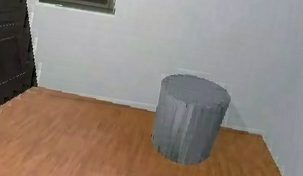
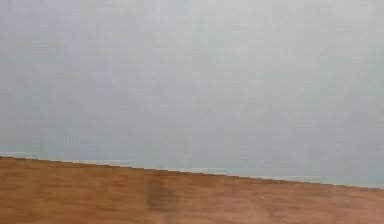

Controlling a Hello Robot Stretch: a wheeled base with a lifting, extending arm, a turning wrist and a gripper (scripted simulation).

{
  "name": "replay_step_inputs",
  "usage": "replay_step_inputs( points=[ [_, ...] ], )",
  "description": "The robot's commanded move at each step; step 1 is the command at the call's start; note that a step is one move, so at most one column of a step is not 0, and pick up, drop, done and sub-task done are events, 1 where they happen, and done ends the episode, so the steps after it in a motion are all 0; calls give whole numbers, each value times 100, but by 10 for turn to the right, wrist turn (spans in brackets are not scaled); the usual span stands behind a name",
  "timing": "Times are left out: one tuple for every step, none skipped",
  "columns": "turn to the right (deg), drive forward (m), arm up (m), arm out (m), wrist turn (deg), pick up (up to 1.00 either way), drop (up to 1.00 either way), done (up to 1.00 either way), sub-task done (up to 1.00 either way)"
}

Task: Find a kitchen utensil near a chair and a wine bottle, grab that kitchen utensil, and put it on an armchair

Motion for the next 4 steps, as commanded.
replay_step_inputs(
  points=[
    [-450, 0, 0, 0, 0, 0, 0, 0, 0],
    [-30, 0, 0, 0, 0, 0, 0, 0, 0],
    [450, 0, 0, 0, 0, 0, 0, 0, 0],
    [450, 0, 0, 0, 0, 0, 0, 0, 0]
  ],
)
